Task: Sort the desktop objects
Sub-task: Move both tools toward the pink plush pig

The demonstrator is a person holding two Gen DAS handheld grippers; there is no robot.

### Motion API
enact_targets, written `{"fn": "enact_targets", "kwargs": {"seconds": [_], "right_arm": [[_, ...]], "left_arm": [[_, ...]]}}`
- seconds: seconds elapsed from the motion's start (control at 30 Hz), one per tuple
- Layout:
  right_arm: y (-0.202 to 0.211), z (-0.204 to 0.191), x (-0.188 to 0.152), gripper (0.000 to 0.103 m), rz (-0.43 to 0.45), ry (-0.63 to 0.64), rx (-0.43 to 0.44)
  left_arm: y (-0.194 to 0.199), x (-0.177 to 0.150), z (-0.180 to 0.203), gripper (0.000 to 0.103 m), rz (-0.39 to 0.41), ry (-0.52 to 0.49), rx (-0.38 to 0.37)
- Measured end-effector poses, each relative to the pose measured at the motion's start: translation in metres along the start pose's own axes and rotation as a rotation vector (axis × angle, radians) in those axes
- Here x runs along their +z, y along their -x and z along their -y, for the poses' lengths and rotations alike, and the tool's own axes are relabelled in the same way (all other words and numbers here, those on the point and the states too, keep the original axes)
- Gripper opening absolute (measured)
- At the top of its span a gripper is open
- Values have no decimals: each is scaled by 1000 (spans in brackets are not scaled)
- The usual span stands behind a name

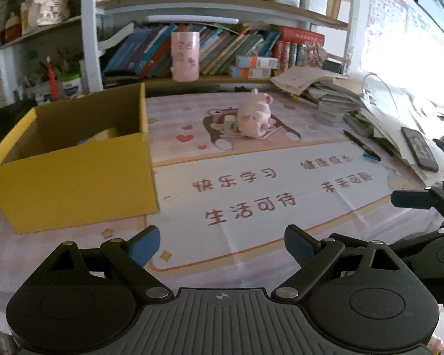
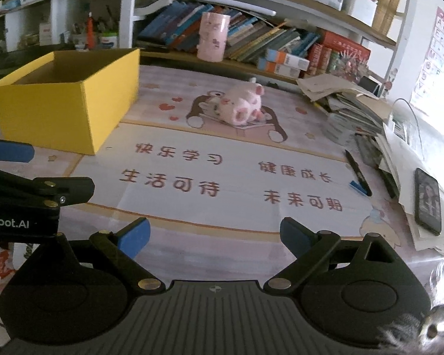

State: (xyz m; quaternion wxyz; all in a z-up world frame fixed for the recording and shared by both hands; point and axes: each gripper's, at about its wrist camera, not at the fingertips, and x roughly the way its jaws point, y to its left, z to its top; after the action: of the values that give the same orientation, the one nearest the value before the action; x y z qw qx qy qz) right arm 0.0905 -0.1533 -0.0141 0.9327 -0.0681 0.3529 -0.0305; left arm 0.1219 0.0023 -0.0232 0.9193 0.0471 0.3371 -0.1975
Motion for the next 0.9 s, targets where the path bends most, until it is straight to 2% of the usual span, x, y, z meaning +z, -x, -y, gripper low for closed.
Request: {"fn": "enact_targets", "kwargs": {"seconds": [0.4, 0.9], "right_arm": [[-16, 44, -1, 94, -32, -37, -28], [-59, 97, 24, 94, -44, -2, 40]], "left_arm": [[-31, 17, 36, 93, -22, -38, -33], [-75, 48, 63, 93, -36, 17, 37]]}}
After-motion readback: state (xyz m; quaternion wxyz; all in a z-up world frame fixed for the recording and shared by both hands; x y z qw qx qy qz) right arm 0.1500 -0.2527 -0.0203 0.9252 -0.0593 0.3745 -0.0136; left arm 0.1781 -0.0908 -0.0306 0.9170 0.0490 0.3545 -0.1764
